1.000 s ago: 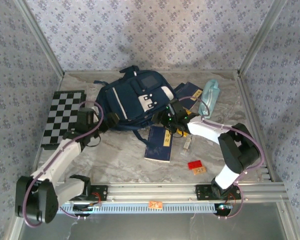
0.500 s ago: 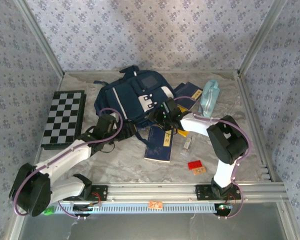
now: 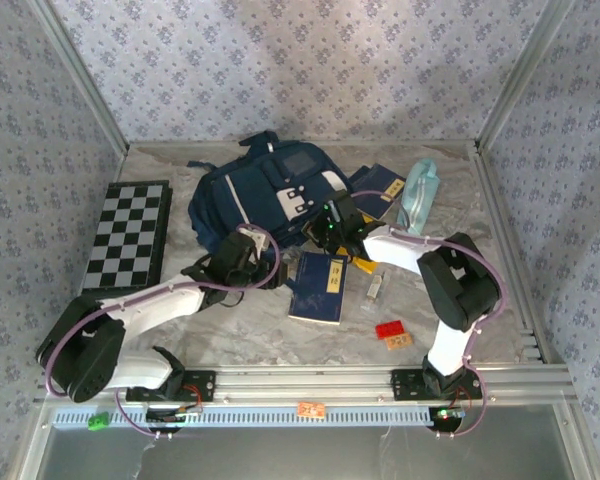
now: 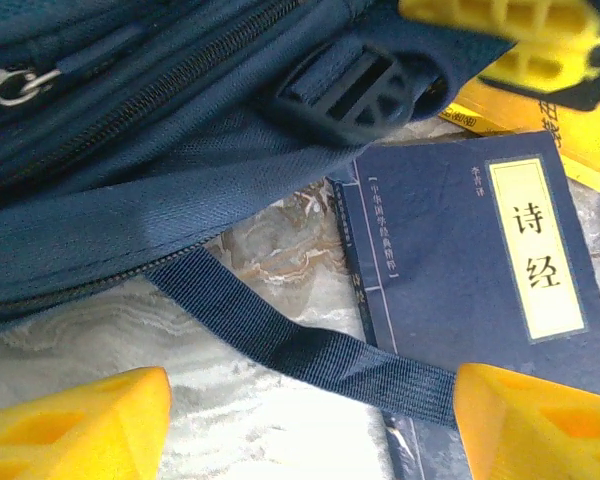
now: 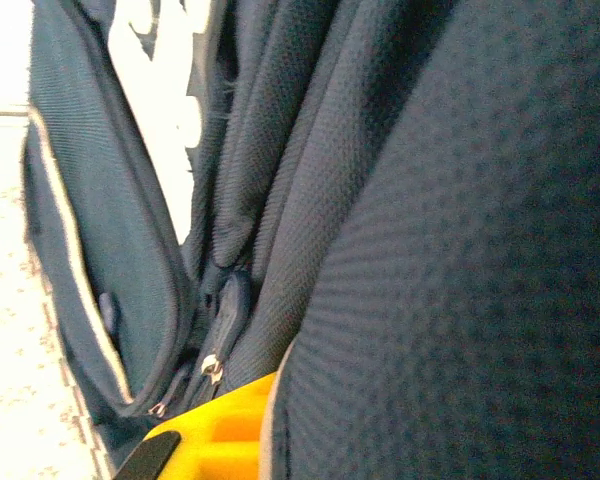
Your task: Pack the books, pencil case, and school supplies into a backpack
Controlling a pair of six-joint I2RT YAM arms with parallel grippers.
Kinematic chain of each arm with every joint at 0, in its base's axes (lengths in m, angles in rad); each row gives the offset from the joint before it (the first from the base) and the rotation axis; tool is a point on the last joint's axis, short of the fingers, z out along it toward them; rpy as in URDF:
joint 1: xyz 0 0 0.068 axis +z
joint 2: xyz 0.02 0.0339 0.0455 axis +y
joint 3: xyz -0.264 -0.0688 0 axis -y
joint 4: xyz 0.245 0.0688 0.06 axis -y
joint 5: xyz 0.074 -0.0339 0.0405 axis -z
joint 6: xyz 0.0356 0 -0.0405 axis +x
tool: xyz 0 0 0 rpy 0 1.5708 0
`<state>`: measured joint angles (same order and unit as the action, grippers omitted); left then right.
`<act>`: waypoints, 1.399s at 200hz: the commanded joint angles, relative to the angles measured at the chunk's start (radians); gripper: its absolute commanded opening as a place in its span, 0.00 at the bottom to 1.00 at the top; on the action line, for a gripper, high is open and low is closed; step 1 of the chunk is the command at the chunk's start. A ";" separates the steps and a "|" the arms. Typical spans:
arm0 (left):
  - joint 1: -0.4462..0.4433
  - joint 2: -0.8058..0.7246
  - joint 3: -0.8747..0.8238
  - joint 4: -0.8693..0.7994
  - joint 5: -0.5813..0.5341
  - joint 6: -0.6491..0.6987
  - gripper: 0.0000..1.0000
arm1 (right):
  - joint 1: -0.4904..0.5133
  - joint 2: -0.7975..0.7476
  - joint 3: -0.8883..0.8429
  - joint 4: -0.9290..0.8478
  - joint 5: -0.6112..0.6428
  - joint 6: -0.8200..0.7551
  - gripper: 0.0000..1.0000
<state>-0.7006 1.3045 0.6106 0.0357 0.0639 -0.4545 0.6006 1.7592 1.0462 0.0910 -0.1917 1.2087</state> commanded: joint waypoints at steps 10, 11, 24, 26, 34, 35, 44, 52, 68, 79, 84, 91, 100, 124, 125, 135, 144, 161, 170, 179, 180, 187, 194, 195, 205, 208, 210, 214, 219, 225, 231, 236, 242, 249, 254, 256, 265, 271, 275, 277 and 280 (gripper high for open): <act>-0.004 0.013 0.000 0.132 0.014 0.190 0.71 | 0.004 -0.098 0.047 0.035 -0.004 0.036 0.01; -0.004 0.014 0.000 0.134 0.014 0.194 0.71 | 0.004 -0.099 0.047 0.035 -0.004 0.036 0.01; -0.004 0.022 -0.005 0.166 0.014 0.213 0.68 | 0.007 -0.112 0.065 0.021 -0.002 0.033 0.01; -0.006 0.023 -0.007 0.174 0.015 0.215 0.68 | 0.008 -0.113 0.069 0.016 0.002 0.031 0.01; -0.011 0.028 -0.019 0.217 0.012 0.219 0.68 | 0.012 -0.120 0.083 -0.010 0.014 0.023 0.01; -0.013 0.029 -0.021 0.224 0.012 0.219 0.68 | 0.014 -0.121 0.084 -0.016 0.017 0.023 0.01; -0.026 0.038 -0.040 0.288 -0.004 0.214 0.68 | 0.018 -0.128 0.087 -0.023 0.028 0.025 0.01; -0.040 0.048 -0.050 0.344 -0.022 0.212 0.68 | 0.022 -0.131 0.084 -0.012 0.031 0.029 0.01; -0.074 0.089 -0.049 0.401 -0.114 0.195 0.66 | 0.028 -0.138 0.090 -0.016 0.036 0.042 0.00; -0.084 0.119 -0.052 0.445 -0.150 0.190 0.64 | 0.034 -0.144 0.094 -0.026 0.048 0.047 0.00; -0.085 0.132 -0.055 0.467 -0.173 0.184 0.63 | 0.037 -0.148 0.094 -0.028 0.056 0.048 0.00; -0.086 0.148 -0.064 0.508 -0.195 0.180 0.63 | 0.042 -0.152 0.094 -0.030 0.070 0.044 0.00; -0.086 0.165 -0.076 0.557 -0.218 0.181 0.63 | 0.047 -0.156 0.095 -0.040 0.080 0.043 0.00; -0.086 0.193 -0.070 0.595 -0.281 0.192 0.61 | 0.055 -0.165 0.086 -0.040 0.087 0.045 0.00; -0.085 0.194 -0.070 0.598 -0.285 0.192 0.60 | 0.056 -0.166 0.085 -0.040 0.087 0.045 0.00; -0.084 0.199 -0.088 0.647 -0.319 0.189 0.58 | 0.059 -0.169 0.082 -0.039 0.092 0.044 0.00; -0.075 0.206 -0.100 0.686 -0.308 0.193 0.57 | 0.059 -0.171 0.083 -0.042 0.094 0.043 0.00; -0.069 0.226 -0.073 0.670 -0.282 0.214 0.57 | 0.064 -0.170 0.084 -0.043 0.094 0.037 0.00; -0.069 0.242 -0.053 0.660 -0.291 0.222 0.56 | 0.067 -0.170 0.084 -0.047 0.097 0.034 0.00; -0.068 0.254 -0.046 0.678 -0.302 0.229 0.54 | 0.069 -0.171 0.079 -0.046 0.101 0.035 0.00; -0.068 0.254 -0.046 0.679 -0.303 0.229 0.54 | 0.069 -0.172 0.078 -0.046 0.102 0.035 0.00; -0.066 0.257 -0.043 0.698 -0.308 0.229 0.52 | 0.072 -0.173 0.075 -0.046 0.103 0.035 0.00; -0.065 0.257 -0.037 0.708 -0.307 0.230 0.50 | 0.073 -0.173 0.072 -0.048 0.106 0.035 0.00; -0.064 0.256 -0.037 0.708 -0.306 0.231 0.50 | 0.073 -0.173 0.072 -0.050 0.106 0.035 0.00; -0.063 0.257 -0.019 0.699 -0.298 0.240 0.47 | 0.077 -0.172 0.067 -0.049 0.107 0.037 0.00; -0.063 0.257 -0.011 0.694 -0.297 0.242 0.46 | 0.077 -0.171 0.065 -0.047 0.108 0.035 0.00; -0.063 0.258 -0.007 0.690 -0.299 0.243 0.46 | 0.077 -0.172 0.063 -0.048 0.109 0.036 0.00; -0.064 0.260 0.001 0.687 -0.301 0.245 0.43 | 0.076 -0.170 0.062 -0.047 0.108 0.037 0.00; -0.063 0.262 0.007 0.688 -0.301 0.248 0.41 | 0.077 -0.168 0.060 -0.046 0.110 0.038 0.00; -0.063 0.265 0.013 0.694 -0.296 0.250 0.38 | 0.079 -0.164 0.058 -0.041 0.109 0.039 0.00; -0.062 0.267 0.017 0.698 -0.288 0.252 0.36 | 0.078 -0.161 0.058 -0.038 0.106 0.041 0.00; -0.061 0.270 0.021 0.698 -0.284 0.252 0.34 | 0.079 -0.158 0.060 -0.035 0.104 0.043 0.00; -0.061 0.271 0.027 0.696 -0.283 0.252 0.33 | 0.081 -0.154 0.061 -0.034 0.103 0.042 0.00; -0.061 0.273 0.030 0.694 -0.283 0.251 0.32 | 0.084 -0.150 0.063 -0.036 0.103 0.039 0.00; -0.060 0.274 0.031 0.697 -0.284 0.250 0.30 | 0.086 -0.147 0.064 -0.036 0.103 0.039 0.00; -0.059 0.275 0.030 0.699 -0.284 0.249 0.29 | 0.087 -0.146 0.064 -0.037 0.103 0.039 0.00; -0.055 0.276 0.028 0.706 -0.284 0.248 0.25 | 0.087 -0.142 0.063 -0.035 0.103 0.041 0.00; -0.053 0.276 0.029 0.704 -0.290 0.245 0.21 | 0.088 -0.139 0.063 -0.036 0.102 0.041 0.00; -0.051 0.276 0.029 0.701 -0.297 0.241 0.18 | 0.087 -0.139 0.063 -0.034 0.101 0.041 0.00; -0.050 0.274 0.027 0.699 -0.299 0.238 0.17 | 0.085 -0.138 0.061 -0.033 0.101 0.041 0.00; -0.046 0.271 0.026 0.698 -0.303 0.233 0.15 | 0.085 -0.138 0.061 -0.034 0.101 0.042 0.00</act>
<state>-0.7631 1.5745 0.5991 0.6628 -0.2230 -0.2237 0.6693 1.6405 1.0893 0.0303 -0.0895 1.2430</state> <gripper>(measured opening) 0.217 0.061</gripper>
